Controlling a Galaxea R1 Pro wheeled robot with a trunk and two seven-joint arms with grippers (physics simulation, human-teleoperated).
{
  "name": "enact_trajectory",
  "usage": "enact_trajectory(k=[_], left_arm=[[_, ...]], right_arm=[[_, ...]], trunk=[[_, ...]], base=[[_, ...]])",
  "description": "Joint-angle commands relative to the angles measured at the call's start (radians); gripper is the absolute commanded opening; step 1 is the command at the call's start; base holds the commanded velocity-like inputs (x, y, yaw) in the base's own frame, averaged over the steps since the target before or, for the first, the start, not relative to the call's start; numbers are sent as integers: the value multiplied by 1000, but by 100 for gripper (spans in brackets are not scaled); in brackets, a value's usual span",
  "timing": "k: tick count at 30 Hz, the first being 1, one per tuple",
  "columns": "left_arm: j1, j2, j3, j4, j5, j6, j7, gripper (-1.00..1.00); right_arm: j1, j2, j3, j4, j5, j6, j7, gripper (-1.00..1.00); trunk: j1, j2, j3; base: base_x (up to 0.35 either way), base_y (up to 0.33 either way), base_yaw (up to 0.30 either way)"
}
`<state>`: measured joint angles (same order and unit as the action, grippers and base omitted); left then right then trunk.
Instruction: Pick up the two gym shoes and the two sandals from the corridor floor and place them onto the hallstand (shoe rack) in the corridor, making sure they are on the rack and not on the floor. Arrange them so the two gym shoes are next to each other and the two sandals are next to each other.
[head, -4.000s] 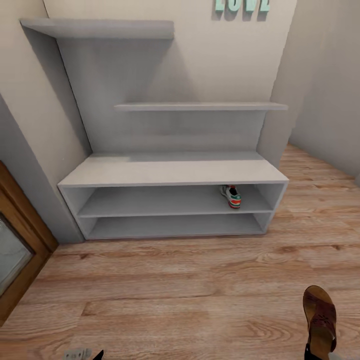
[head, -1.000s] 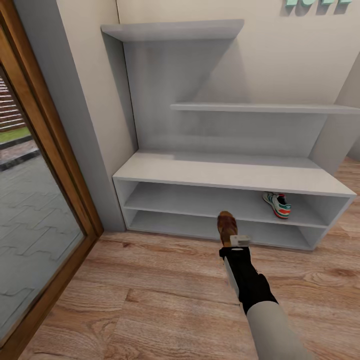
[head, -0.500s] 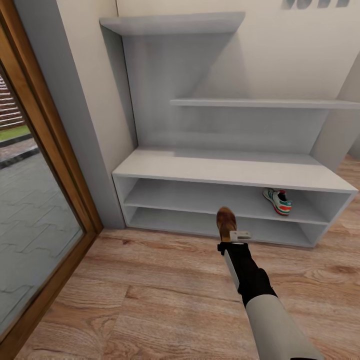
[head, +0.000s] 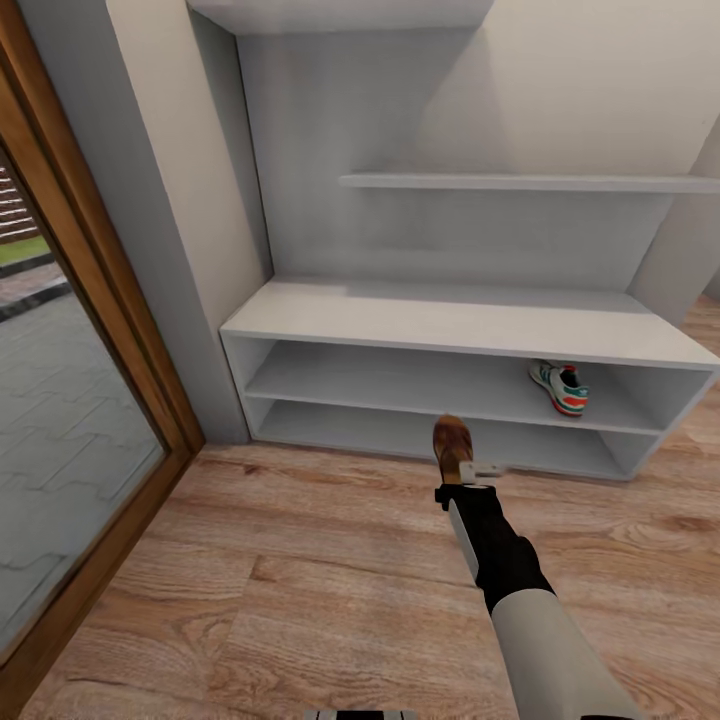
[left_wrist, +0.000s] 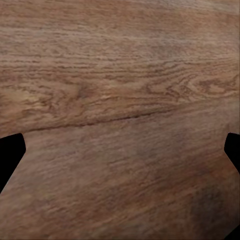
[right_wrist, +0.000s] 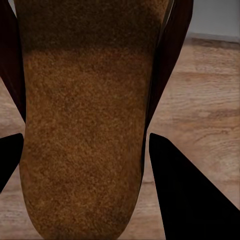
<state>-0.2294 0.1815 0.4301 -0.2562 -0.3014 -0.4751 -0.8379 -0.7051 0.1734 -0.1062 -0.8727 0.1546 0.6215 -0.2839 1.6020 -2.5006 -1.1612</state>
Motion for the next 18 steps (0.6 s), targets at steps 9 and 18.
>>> enact_trajectory(k=[9, 18], left_arm=[[-1, 0, 9, 0, -8, -4, -4, 100], [-1, -3, 9, 1, -8, -3, -4, 100]], right_arm=[[-1, 1, -3, 0, 8, 6, 2, -100], [-1, 1, -1, 1, 8, 6, 3, -100]], trunk=[[0, 0, -14], [0, 0, -15]], base=[[3, 0, 0], [207, 168, 0]])
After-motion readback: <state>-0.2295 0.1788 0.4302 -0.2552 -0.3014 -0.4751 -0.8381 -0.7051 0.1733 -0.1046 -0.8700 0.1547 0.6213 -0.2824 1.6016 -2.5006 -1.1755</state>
